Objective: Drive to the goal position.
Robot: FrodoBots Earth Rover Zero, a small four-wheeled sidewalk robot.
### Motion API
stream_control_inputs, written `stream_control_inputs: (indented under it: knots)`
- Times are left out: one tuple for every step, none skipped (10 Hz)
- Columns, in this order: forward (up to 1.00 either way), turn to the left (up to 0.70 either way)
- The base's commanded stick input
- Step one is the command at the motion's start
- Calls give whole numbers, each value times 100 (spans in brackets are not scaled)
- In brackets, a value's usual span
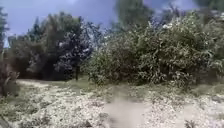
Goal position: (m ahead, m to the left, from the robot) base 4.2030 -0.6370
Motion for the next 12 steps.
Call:
stream_control_inputs:
  knots:
    - [50,50]
    - [50,50]
    - [50,50]
    - [50,50]
    - [50,50]
    - [50,45]
    - [50,28]
    - [50,2]
    - [50,0]
    - [50,0]
    - [50,0]
    - [50,0]
